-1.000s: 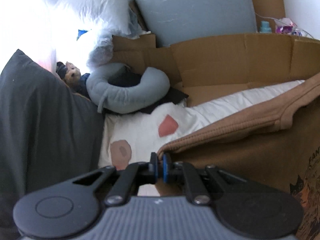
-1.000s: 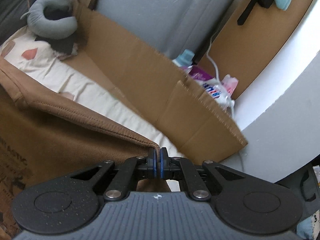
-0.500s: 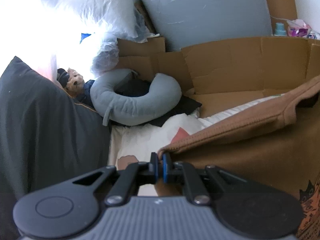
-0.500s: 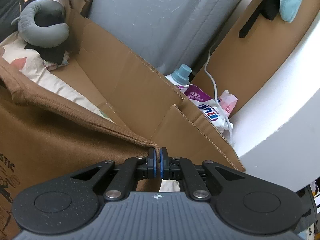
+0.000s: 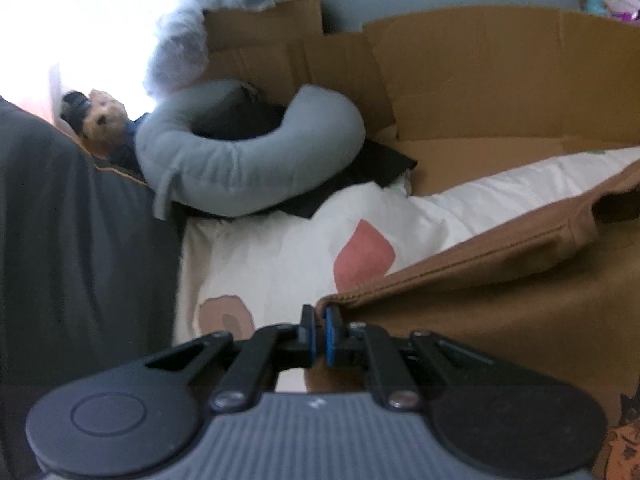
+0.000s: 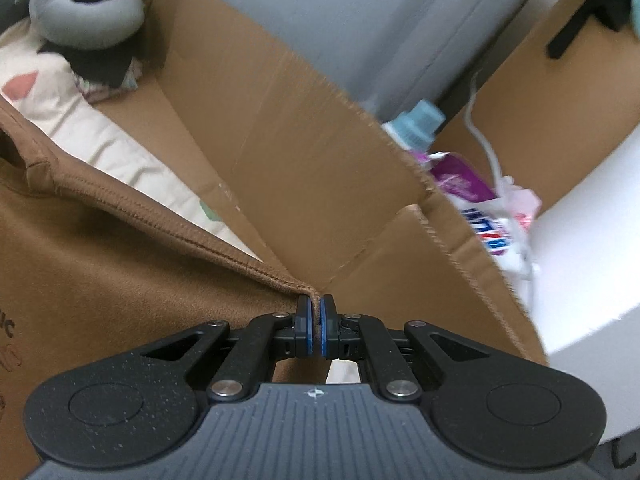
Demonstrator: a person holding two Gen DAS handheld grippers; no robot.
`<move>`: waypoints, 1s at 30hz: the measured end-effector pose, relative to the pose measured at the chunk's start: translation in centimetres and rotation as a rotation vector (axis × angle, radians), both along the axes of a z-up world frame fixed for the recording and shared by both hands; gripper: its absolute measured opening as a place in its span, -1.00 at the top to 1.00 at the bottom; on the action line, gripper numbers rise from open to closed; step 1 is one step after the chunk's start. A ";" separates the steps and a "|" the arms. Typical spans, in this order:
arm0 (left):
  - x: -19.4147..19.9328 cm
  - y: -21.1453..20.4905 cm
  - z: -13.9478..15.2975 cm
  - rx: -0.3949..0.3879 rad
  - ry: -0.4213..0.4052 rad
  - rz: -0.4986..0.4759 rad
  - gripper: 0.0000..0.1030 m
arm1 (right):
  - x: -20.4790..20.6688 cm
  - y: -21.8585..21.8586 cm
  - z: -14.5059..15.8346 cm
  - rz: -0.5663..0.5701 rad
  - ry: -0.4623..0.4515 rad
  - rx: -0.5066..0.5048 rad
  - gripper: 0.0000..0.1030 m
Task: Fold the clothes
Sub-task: 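Lift the T-shirt hem with both tools and fold it toward the collar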
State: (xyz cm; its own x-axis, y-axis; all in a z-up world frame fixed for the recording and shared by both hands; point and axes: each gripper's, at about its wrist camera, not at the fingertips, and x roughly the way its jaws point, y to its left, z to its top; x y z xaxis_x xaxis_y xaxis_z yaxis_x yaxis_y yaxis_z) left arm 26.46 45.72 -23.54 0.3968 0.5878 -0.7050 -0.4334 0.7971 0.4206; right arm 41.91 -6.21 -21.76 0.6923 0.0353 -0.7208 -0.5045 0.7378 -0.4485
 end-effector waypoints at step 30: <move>4.8 4.8 -8.8 0.025 0.096 0.141 0.91 | 8.6 4.6 -10.3 -0.113 0.084 0.006 0.97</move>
